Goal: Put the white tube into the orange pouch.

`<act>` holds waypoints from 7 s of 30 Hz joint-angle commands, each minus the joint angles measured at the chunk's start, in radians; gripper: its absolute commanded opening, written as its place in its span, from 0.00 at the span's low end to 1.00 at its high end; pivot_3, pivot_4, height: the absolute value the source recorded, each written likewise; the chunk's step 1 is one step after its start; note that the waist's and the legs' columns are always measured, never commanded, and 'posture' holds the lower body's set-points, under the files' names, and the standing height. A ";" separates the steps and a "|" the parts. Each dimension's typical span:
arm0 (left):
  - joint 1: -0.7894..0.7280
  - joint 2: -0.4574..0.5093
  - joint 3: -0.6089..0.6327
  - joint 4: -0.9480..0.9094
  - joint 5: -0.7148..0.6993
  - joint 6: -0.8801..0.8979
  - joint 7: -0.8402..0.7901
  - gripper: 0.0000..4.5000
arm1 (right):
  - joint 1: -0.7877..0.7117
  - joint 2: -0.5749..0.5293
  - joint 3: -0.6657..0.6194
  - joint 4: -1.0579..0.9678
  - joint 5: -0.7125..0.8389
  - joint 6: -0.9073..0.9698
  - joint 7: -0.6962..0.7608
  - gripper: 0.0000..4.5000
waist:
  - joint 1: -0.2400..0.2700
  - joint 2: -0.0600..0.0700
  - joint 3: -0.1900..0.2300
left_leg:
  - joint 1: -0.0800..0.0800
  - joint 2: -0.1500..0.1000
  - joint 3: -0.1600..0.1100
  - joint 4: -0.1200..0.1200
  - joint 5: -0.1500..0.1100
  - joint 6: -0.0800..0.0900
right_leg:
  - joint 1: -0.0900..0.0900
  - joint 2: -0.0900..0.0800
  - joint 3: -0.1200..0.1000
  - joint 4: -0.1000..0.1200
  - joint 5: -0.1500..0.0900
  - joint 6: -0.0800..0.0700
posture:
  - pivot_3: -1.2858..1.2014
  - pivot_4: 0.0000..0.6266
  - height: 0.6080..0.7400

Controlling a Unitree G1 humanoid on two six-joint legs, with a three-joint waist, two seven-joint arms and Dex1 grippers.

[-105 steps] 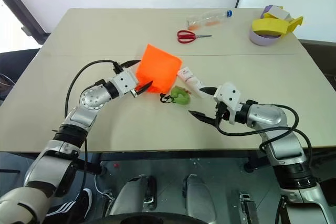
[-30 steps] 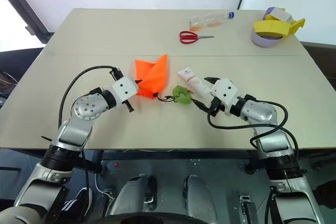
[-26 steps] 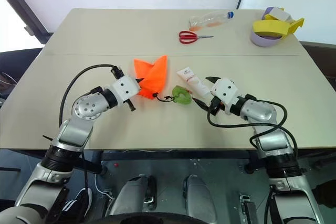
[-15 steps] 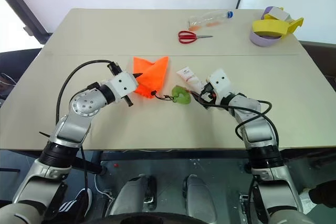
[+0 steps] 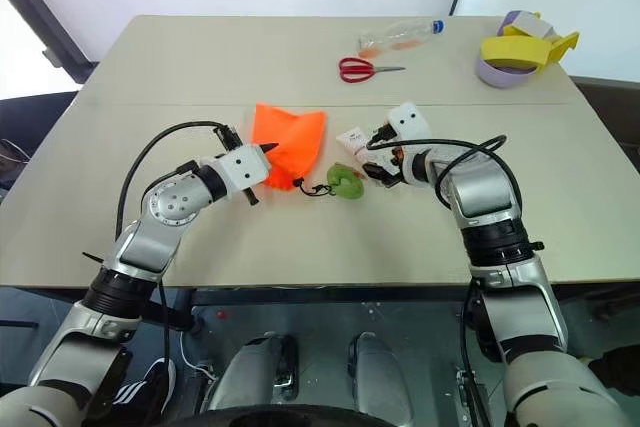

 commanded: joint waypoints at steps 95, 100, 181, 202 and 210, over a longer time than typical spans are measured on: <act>0.028 -0.032 -0.010 -0.149 -0.077 0.119 -0.108 0.00 | 0.039 0.445 -0.018 -0.278 0.163 0.247 -0.414 0.40 | -0.011 -0.001 0.000 | 0.001 0.005 0.012 -0.006 0.001 0.000 | -0.005 0.006 0.000 -0.001 0.003 0.002 | 0.52 0.24 1.00; 0.032 -0.046 -0.017 -0.164 -0.081 0.124 -0.107 0.00 | -0.017 0.487 -0.030 -0.201 0.147 0.224 -0.433 0.40 | -0.010 -0.001 0.000 | 0.000 0.005 0.012 -0.006 0.001 0.000 | -0.005 0.006 0.000 -0.001 0.003 0.003 | 0.52 0.24 1.00; 0.149 0.062 0.001 -0.094 -0.070 -0.052 -0.096 0.00 | 0.156 -0.018 0.105 -0.366 0.160 -0.295 0.071 0.99 | -0.008 -0.001 0.000 | -0.001 0.006 0.013 -0.011 0.000 0.000 | -0.004 0.003 0.001 -0.012 0.002 -0.002 | 0.52 0.24 1.00; 0.164 0.056 -0.006 -0.113 -0.068 -0.042 -0.098 0.00 | 0.025 0.137 0.001 0.020 0.095 -0.157 -0.101 0.99 | -0.011 0.000 0.000 | -0.002 0.006 0.013 -0.014 0.000 -0.001 | -0.006 0.000 0.001 -0.012 0.002 -0.002 | 0.52 0.24 1.00; 0.155 0.050 -0.010 -0.109 -0.061 -0.047 -0.095 0.00 | 0.051 0.081 0.090 -0.021 0.045 -0.171 -0.024 0.21 | -0.012 0.000 0.000 | -0.002 0.006 0.014 -0.014 0.000 -0.001 | -0.006 -0.001 0.000 -0.012 0.002 -0.002 | 0.52 0.24 1.00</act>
